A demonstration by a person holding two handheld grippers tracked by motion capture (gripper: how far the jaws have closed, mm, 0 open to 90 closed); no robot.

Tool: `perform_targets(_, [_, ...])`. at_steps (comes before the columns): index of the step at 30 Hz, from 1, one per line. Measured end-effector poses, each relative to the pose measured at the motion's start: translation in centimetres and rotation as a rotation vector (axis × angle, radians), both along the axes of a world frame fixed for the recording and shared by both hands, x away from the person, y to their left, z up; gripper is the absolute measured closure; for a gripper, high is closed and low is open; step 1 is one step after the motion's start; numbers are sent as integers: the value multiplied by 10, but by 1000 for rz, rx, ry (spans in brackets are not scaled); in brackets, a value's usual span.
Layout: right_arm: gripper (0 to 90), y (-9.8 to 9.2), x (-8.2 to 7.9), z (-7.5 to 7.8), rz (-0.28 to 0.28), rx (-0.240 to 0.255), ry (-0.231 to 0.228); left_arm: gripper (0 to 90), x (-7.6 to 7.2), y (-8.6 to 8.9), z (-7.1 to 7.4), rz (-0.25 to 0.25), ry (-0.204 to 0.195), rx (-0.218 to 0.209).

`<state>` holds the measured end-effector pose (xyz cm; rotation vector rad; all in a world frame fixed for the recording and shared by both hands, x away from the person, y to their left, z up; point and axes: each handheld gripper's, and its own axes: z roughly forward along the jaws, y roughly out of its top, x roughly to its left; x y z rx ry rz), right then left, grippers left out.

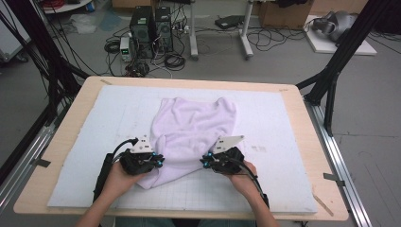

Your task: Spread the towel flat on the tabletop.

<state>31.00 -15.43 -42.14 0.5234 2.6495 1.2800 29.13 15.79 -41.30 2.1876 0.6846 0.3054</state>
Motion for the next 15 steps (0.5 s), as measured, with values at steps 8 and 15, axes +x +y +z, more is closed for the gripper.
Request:
perform_targets(8, [839,-48,-48,54,15,58,-70,814,-25,-16,44,-101,-19,-137])
perform_targets(15, [839,-79,-60,85,-36,50,-122,839,-18,-15,41,-57,-24,-122])
